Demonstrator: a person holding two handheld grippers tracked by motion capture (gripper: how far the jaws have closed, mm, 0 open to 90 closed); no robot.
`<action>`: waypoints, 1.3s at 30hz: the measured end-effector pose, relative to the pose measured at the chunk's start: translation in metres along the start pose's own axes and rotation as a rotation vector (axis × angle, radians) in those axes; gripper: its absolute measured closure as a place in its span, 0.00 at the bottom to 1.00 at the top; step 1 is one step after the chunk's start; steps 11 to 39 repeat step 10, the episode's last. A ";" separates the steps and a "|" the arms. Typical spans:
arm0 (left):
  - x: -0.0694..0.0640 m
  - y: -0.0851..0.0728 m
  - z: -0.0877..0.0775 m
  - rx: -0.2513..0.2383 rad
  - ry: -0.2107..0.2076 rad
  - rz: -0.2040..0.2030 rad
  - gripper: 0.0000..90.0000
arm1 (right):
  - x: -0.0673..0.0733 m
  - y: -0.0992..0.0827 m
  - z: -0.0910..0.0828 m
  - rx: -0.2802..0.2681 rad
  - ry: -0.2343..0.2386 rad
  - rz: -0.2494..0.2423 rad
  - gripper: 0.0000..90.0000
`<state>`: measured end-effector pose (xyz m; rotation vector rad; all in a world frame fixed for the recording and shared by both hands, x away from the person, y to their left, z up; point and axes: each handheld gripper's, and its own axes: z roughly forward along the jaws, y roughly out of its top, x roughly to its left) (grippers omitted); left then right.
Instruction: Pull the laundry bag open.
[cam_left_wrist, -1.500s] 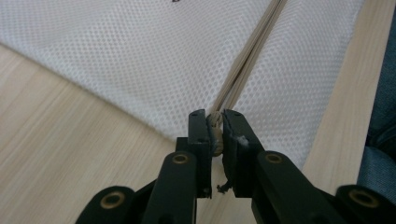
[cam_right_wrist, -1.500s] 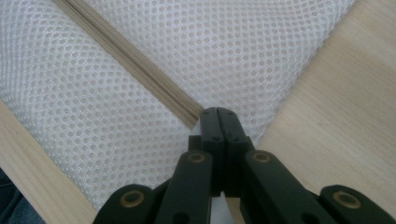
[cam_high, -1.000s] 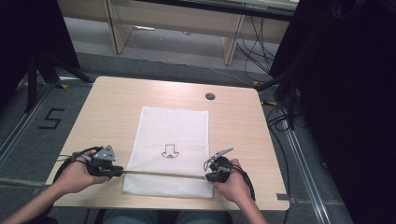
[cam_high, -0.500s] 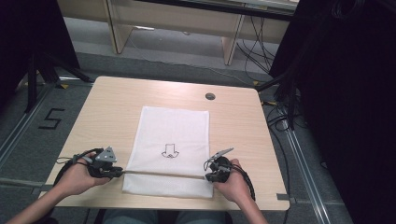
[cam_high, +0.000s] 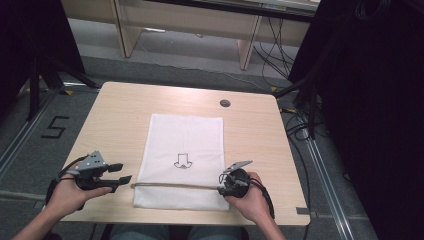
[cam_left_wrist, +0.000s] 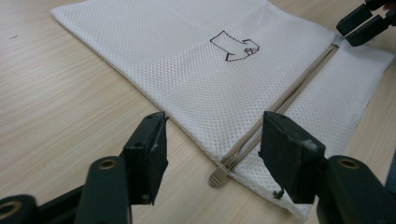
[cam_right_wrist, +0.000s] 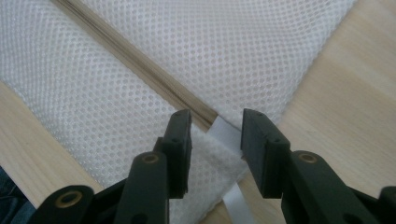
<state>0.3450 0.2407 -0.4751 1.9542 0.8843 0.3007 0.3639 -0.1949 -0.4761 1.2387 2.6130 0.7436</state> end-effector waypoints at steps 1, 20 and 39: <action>0.001 0.000 -0.001 -0.004 -0.006 -0.005 0.44 | 0.002 0.000 -0.003 0.003 -0.003 0.012 0.70; 0.016 -0.002 -0.001 -0.017 0.067 -0.028 0.40 | -0.003 -0.002 -0.010 -0.056 -0.006 0.056 0.66; 0.016 -0.002 -0.001 -0.017 0.067 -0.028 0.40 | -0.003 -0.002 -0.010 -0.056 -0.006 0.056 0.66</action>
